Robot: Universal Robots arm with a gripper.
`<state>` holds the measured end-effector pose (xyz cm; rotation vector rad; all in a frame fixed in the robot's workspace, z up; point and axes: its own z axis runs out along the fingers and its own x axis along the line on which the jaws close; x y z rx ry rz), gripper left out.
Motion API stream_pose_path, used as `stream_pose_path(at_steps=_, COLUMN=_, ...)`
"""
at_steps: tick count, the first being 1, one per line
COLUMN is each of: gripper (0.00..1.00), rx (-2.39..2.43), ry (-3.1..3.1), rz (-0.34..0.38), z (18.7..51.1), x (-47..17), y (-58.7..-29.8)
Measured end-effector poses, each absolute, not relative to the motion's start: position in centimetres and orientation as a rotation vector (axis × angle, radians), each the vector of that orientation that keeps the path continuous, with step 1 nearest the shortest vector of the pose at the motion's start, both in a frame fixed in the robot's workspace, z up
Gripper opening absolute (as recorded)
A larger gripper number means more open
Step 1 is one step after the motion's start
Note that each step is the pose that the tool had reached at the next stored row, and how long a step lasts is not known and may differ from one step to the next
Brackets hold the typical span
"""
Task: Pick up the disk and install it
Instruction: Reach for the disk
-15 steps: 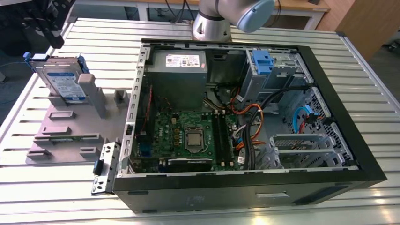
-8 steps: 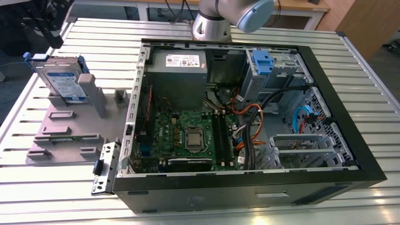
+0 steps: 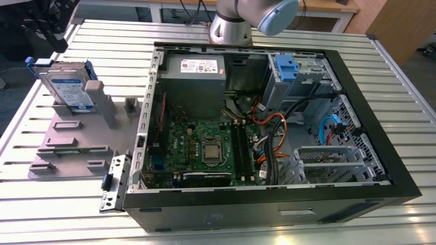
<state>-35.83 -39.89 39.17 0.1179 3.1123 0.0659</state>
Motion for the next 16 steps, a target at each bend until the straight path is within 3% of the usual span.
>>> stream_pose_path(at_steps=16, gripper=0.11, rx=0.118, ry=3.112, rz=0.066, z=39.17, x=-36.16, y=-39.90)
